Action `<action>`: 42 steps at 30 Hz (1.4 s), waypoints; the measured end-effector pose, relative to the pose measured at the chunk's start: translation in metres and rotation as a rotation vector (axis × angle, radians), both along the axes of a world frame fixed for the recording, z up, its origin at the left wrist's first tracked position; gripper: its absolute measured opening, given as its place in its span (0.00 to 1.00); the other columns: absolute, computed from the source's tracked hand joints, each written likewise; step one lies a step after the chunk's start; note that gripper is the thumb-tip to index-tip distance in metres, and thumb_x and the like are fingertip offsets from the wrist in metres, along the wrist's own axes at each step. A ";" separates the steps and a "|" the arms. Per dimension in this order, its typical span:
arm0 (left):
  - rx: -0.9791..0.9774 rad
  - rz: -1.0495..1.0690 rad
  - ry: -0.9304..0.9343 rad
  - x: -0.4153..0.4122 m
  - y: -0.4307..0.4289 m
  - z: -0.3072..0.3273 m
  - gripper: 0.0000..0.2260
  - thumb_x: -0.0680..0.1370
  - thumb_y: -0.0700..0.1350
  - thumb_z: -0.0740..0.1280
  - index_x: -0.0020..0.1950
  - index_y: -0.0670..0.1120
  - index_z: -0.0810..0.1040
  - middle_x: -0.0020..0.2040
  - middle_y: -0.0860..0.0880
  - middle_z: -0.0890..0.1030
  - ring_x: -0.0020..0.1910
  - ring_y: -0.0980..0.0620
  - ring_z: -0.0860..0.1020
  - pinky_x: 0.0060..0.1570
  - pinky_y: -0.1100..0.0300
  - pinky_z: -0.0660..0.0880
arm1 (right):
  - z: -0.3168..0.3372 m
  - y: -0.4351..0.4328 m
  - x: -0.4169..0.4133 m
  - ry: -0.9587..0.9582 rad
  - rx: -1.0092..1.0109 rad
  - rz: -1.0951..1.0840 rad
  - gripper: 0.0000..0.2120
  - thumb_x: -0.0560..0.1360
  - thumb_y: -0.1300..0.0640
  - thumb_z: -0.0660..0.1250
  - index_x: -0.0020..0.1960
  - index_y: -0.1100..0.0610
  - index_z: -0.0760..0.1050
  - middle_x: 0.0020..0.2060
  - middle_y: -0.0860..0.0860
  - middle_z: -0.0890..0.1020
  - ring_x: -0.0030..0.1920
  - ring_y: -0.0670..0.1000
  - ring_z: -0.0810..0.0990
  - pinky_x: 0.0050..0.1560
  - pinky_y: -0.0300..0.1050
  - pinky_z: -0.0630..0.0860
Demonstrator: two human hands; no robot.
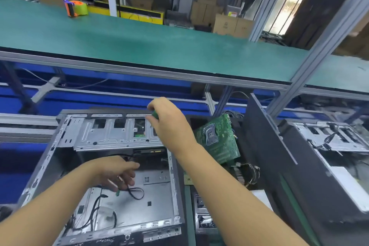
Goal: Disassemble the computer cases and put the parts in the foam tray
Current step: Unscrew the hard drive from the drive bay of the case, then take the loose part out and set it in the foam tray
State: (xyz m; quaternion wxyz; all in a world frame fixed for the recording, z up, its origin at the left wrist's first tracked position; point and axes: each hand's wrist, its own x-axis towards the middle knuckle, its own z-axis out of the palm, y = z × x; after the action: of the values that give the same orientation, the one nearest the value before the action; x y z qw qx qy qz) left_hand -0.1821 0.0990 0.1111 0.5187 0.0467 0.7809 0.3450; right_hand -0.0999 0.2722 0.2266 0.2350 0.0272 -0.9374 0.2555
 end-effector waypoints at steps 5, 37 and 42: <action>0.268 0.370 -0.163 0.017 0.007 -0.028 0.21 0.77 0.52 0.72 0.66 0.44 0.72 0.60 0.42 0.80 0.53 0.41 0.82 0.53 0.47 0.80 | -0.004 -0.018 0.010 -0.036 -0.088 -0.064 0.07 0.79 0.62 0.68 0.57 0.63 0.74 0.52 0.55 0.77 0.52 0.56 0.75 0.52 0.54 0.74; 0.739 0.813 -0.237 0.015 0.043 -0.063 0.14 0.77 0.37 0.71 0.60 0.36 0.74 0.53 0.37 0.84 0.49 0.42 0.85 0.57 0.45 0.78 | -0.037 0.009 0.059 -0.101 -0.578 -0.352 0.11 0.75 0.57 0.72 0.48 0.50 0.69 0.48 0.44 0.79 0.41 0.42 0.78 0.35 0.33 0.73; 0.624 0.628 -0.269 0.022 0.014 -0.056 0.16 0.76 0.34 0.70 0.63 0.33 0.74 0.56 0.35 0.83 0.53 0.39 0.84 0.56 0.43 0.80 | -0.041 0.028 0.050 -0.078 -0.706 -0.344 0.10 0.75 0.58 0.71 0.49 0.50 0.71 0.47 0.48 0.82 0.43 0.53 0.85 0.40 0.47 0.80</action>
State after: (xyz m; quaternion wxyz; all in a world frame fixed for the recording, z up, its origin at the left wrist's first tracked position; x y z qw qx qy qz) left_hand -0.1598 0.1128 0.0548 0.4471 -0.0833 0.5417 0.7069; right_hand -0.0503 0.3003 0.1858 0.2338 -0.2226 -0.7908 0.5200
